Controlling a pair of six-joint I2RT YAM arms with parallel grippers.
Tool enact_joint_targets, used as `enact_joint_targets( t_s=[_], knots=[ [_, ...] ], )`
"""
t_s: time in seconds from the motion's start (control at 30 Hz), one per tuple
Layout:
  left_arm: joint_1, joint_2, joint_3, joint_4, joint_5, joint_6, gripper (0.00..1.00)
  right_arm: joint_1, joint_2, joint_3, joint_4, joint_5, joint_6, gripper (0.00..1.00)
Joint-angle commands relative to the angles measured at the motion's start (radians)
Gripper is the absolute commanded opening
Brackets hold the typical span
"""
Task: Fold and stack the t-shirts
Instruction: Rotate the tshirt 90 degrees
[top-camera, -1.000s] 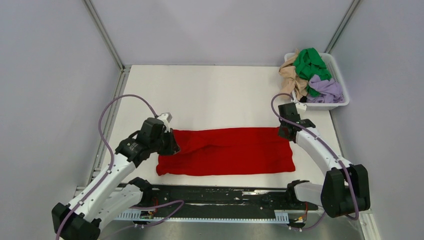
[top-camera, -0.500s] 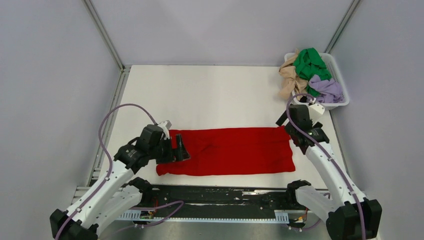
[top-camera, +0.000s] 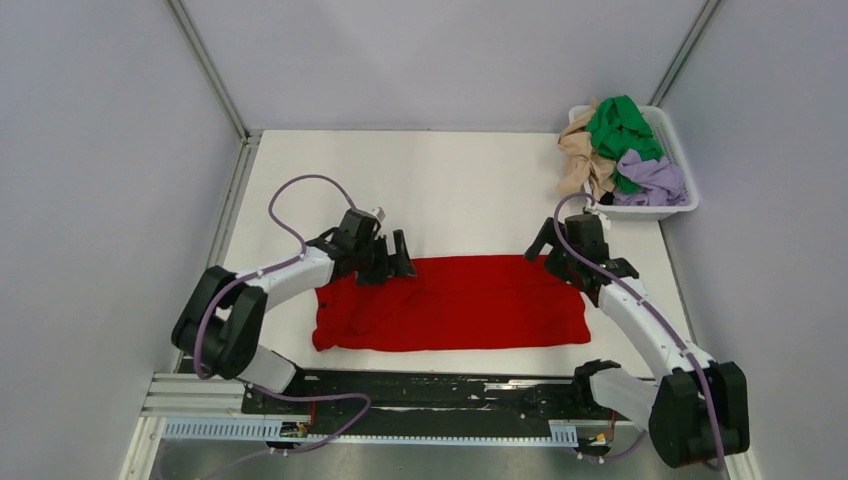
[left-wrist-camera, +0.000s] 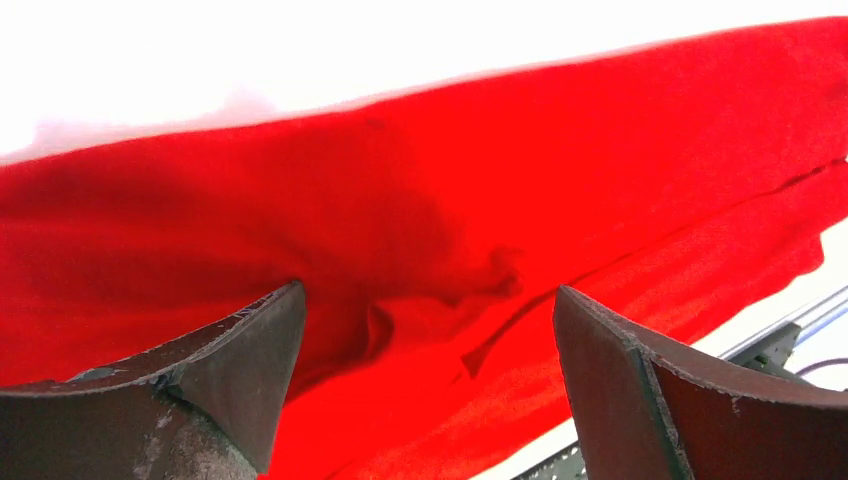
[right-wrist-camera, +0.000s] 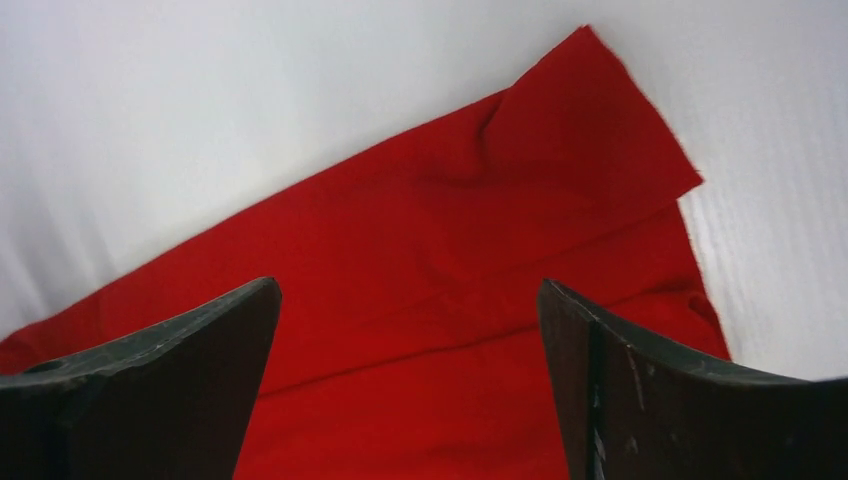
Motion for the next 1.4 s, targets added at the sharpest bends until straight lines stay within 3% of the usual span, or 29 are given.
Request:
enact_joint_targets(
  t_s=[0.0,0.23,0.37,0.53,0.67,0.73,1.0,1.13,1.23,1.37],
  knots=[
    [0.05,0.162,-0.03,0.248,0.063,-0.097,1.0,0.001,0.146,0.004,0.141,-0.116,-0.028,1.0],
    [0.173,0.439,0.047,0.415,0.115,-0.212,1.0,0.005,0.362,0.072,0.21,-0.105,-0.075,1.0],
    [0.189,0.583,0.286,0.304,0.057,-0.194,1.0,0.005,0.384,0.066,0.21,-0.1,-0.097,1.0],
    [0.193,0.83,0.669,0.22,0.106,-0.236,1.0,0.014,0.34,0.001,0.197,-0.194,-0.095,1.0],
    [0.191,1.01,0.836,0.338,0.206,-0.42,1.0,0.052,0.317,-0.045,0.133,-0.268,-0.055,1.0],
    [0.191,1.088,0.926,0.38,0.214,-0.476,1.0,0.101,0.301,-0.066,0.114,-0.328,-0.039,1.0],
    [0.16,1.454,1.504,0.284,0.221,-0.547,1.0,0.45,0.36,-0.011,0.132,-0.533,-0.009,1.0],
    [0.147,1.573,1.704,0.425,0.225,-0.608,1.0,0.577,0.427,0.07,0.187,-0.553,-0.062,1.0],
    [0.14,1.597,1.747,0.491,0.269,-0.582,1.0,0.6,0.476,0.143,0.17,-0.511,-0.089,1.0],
    [0.139,1.53,1.743,0.486,0.371,-0.356,1.0,0.6,0.452,0.193,0.14,-0.422,-0.106,1.0]
  ],
)
